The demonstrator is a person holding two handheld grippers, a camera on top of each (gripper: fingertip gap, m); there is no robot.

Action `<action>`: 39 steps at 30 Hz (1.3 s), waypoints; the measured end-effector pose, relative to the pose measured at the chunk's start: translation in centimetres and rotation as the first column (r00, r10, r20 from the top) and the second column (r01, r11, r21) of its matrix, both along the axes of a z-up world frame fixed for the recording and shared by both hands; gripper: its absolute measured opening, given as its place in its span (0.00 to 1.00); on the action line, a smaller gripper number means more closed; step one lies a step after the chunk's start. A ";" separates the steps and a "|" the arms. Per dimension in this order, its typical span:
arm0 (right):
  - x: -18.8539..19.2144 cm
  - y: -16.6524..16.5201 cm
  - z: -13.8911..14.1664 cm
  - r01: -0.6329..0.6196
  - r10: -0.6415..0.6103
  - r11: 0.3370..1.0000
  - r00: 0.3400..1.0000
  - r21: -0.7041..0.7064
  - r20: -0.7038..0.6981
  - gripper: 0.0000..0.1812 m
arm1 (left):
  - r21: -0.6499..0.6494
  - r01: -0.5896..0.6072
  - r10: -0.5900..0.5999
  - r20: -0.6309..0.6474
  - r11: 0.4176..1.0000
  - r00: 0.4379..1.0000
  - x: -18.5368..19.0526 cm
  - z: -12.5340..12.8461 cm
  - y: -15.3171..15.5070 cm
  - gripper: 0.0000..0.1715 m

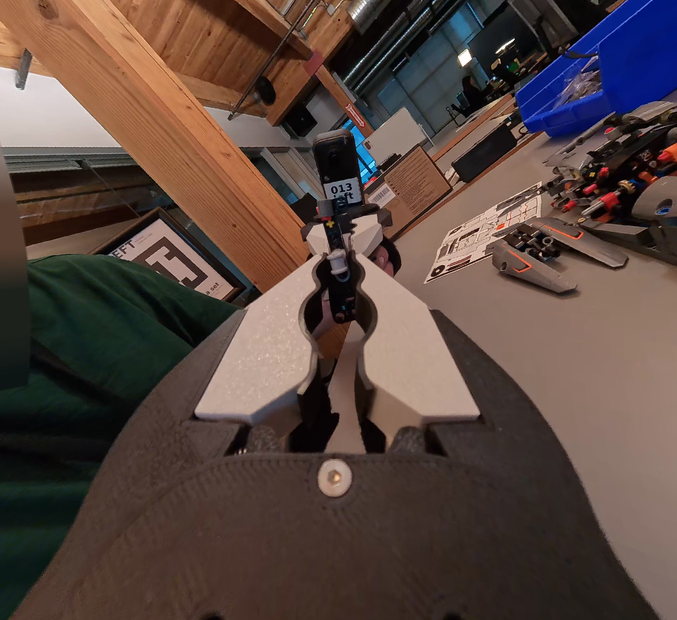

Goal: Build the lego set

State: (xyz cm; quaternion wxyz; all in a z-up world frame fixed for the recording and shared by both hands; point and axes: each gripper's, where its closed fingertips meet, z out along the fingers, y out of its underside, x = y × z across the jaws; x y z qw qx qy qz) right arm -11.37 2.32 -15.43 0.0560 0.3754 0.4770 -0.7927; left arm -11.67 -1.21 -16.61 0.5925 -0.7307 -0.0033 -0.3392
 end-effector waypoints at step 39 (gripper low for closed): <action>0.3 -0.4 -0.8 -0.009 0.008 0.995 1.000 0.103 0.011 0.05 | 0.108 -0.163 0.139 0.202 0.981 0.970 -1.9 1.8 0.8 0.05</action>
